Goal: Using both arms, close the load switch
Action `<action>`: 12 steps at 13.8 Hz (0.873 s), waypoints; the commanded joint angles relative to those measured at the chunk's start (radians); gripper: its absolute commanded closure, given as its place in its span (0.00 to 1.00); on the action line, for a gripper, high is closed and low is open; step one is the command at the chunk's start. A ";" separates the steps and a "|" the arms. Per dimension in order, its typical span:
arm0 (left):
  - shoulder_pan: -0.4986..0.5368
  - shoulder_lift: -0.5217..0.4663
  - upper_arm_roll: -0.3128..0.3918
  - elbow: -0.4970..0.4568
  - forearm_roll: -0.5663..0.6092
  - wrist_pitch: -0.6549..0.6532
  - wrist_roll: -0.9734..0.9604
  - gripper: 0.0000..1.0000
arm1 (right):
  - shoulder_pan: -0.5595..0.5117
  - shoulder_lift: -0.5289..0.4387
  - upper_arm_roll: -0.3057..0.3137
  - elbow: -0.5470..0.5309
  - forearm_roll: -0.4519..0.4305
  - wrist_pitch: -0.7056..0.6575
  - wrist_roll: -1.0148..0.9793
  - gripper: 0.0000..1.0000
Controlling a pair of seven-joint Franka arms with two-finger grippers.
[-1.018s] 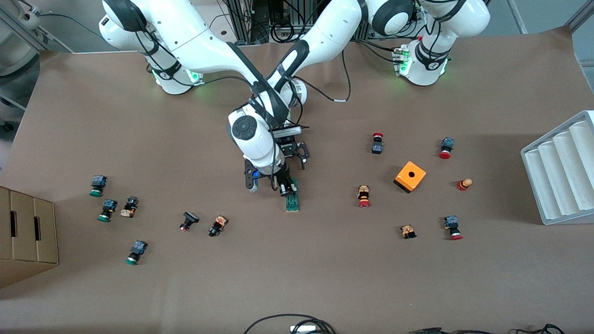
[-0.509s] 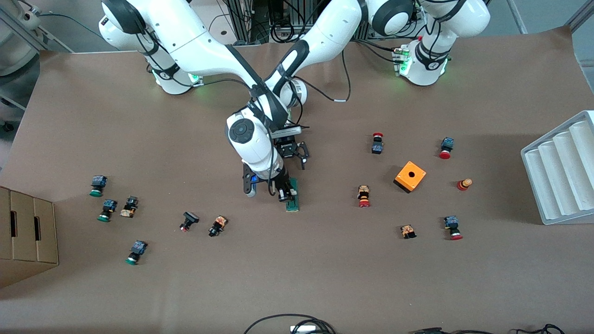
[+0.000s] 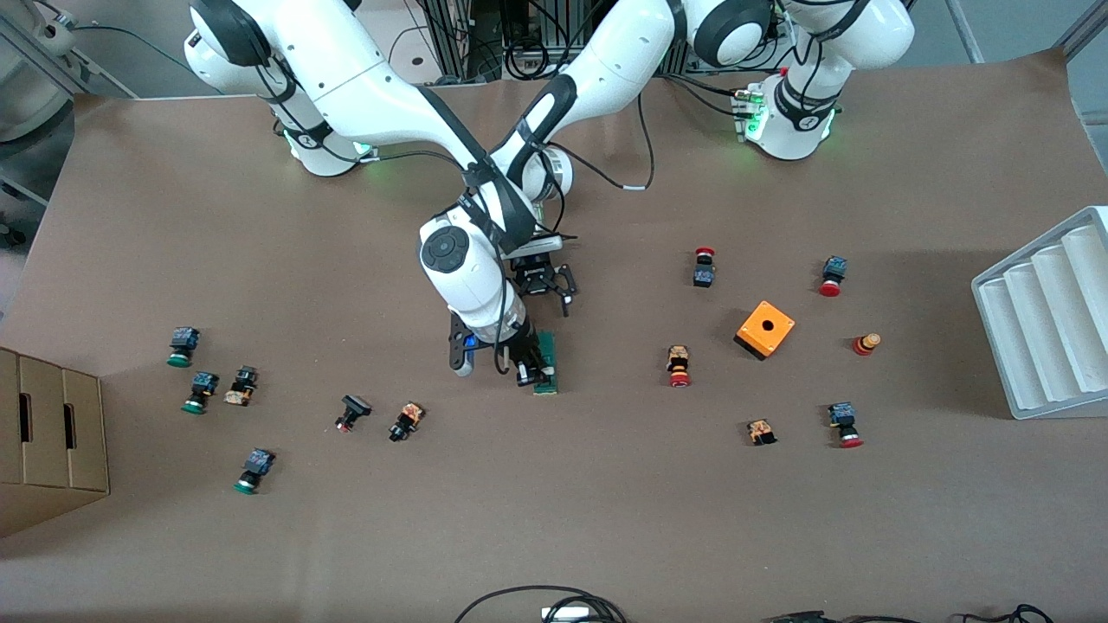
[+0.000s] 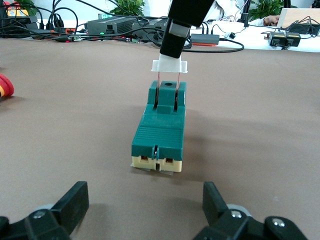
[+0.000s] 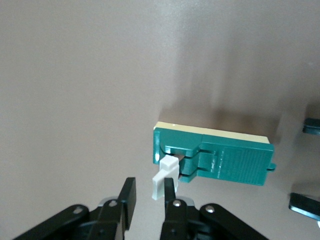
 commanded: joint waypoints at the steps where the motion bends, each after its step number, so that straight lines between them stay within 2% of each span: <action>1: 0.007 0.070 -0.005 0.021 -0.012 0.043 -0.030 0.00 | -0.009 0.056 -0.006 0.060 0.032 0.007 -0.014 0.71; 6: 0.007 0.070 -0.005 0.021 -0.012 0.043 -0.030 0.00 | -0.009 0.087 -0.006 0.077 0.032 0.007 -0.005 0.71; 12: 0.010 0.070 -0.005 0.025 -0.012 0.043 -0.022 0.00 | -0.011 0.154 -0.006 0.161 0.030 -0.019 0.030 0.72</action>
